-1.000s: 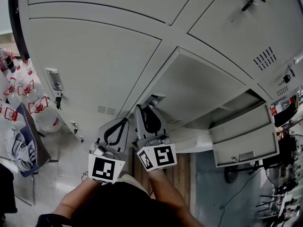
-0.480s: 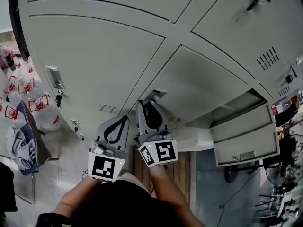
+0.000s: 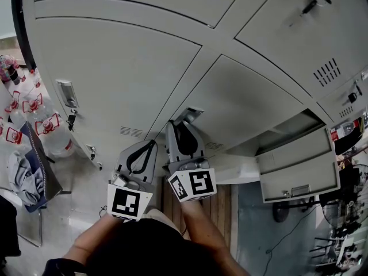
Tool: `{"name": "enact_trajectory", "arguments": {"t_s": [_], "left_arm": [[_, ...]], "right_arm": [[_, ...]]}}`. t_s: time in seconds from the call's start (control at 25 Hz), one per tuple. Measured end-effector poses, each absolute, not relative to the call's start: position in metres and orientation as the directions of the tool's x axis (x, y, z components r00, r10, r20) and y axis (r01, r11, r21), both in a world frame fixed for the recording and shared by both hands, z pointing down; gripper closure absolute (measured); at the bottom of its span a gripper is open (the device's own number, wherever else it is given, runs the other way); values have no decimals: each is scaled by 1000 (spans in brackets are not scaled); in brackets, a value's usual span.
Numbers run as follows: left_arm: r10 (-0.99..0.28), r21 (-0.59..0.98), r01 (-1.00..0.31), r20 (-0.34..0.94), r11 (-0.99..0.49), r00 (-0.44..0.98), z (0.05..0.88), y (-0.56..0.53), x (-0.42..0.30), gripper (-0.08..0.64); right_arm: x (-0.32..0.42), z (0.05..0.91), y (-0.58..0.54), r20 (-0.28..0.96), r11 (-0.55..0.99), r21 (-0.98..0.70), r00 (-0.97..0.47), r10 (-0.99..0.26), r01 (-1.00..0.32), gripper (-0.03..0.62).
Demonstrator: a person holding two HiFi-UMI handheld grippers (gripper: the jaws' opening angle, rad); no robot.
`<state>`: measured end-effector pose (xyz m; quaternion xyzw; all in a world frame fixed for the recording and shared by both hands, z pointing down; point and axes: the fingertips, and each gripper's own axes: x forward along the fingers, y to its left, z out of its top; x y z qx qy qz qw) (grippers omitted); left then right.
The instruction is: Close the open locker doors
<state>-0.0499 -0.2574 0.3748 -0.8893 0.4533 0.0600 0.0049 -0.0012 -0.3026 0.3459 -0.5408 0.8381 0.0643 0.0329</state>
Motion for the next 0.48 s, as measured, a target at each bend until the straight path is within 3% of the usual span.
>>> {"name": "enact_trajectory", "arguments": {"t_s": [0.48], "left_arm": [[-820,37,-822,-113,-568,561,373,-249,-57,560]], "right_arm": [[1,349,-303,-55,302,93,-307,-950,-949,491]]}}
